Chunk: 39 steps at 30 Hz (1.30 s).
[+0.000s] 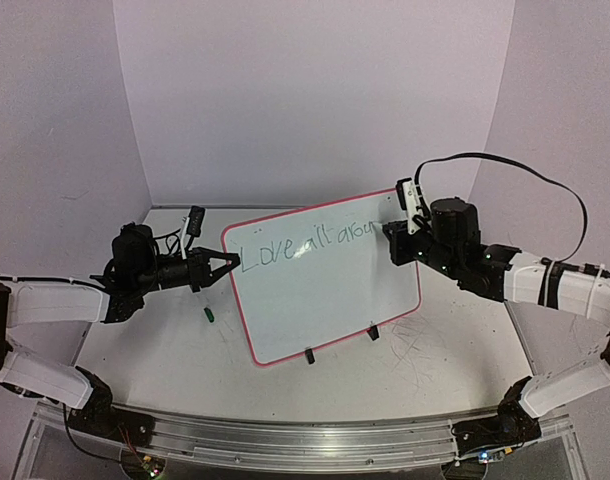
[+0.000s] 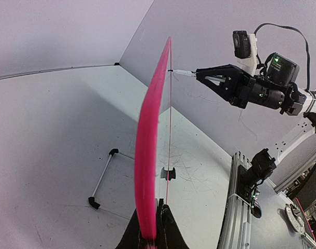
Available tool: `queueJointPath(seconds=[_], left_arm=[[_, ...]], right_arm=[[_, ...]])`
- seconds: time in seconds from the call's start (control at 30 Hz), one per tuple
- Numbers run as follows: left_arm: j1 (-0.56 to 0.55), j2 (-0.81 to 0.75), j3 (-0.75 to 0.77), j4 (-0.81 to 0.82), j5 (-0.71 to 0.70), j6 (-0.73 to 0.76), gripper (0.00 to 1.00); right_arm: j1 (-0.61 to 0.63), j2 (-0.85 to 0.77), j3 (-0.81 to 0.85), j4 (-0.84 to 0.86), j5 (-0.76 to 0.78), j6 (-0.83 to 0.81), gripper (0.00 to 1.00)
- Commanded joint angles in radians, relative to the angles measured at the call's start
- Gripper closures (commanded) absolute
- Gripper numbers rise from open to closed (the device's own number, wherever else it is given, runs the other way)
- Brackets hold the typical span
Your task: Write a sentence on the whiteboard
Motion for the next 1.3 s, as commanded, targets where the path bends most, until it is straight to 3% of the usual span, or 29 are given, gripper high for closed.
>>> queueJointPath(seconds=[0.0, 0.67, 1.27], left_arm=[[0.004, -0.002, -0.011, -0.089, -0.036, 0.092, 1.0], [0.004, -0.001, -0.011, -0.089, -0.036, 0.092, 1.0], [0.003, -0.004, -0.006, -0.091, -0.034, 0.089, 1.0]], right_arm=[[-0.003, -0.001, 0.031, 0.03, 0.037, 0.003, 1.0], [-0.004, -0.047, -0.056, -0.024, 0.005, 0.051, 1.0], [-0.004, 0.014, 0.031, 0.046, 0.031, 0.024, 1.0]])
